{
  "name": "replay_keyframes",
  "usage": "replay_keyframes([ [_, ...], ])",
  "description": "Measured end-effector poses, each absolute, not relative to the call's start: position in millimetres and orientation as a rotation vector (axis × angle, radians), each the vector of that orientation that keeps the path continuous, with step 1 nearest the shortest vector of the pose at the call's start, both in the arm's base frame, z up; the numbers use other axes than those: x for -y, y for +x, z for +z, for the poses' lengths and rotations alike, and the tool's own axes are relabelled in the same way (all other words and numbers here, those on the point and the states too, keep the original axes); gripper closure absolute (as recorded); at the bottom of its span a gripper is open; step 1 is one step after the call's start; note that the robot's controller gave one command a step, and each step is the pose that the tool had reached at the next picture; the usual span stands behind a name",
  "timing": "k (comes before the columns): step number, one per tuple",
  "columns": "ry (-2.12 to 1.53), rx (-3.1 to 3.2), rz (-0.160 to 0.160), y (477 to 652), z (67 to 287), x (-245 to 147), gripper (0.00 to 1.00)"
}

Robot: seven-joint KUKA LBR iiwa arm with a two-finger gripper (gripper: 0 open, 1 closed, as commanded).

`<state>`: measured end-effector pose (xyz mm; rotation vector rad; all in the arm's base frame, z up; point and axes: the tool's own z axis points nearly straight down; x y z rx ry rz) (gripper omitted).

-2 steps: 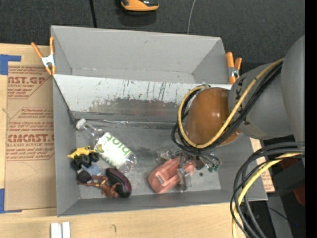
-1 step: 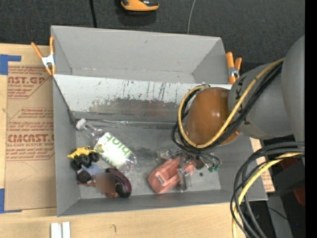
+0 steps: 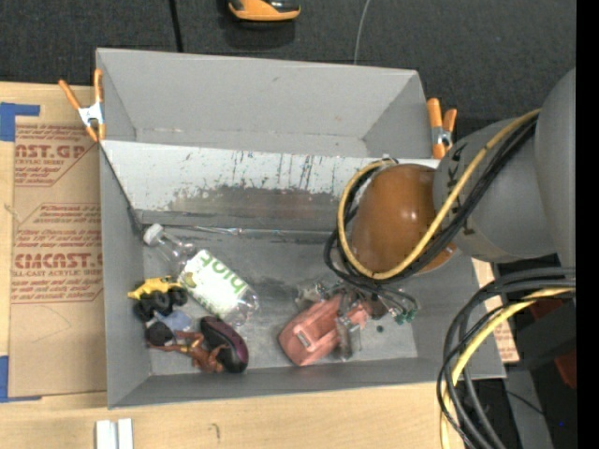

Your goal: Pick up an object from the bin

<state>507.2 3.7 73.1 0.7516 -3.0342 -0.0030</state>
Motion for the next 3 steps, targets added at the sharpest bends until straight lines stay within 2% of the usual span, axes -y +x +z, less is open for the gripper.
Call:
replay_keyframes([
  [3,0.753,3.051,0.0,508.2,126,-5,1.0],
])
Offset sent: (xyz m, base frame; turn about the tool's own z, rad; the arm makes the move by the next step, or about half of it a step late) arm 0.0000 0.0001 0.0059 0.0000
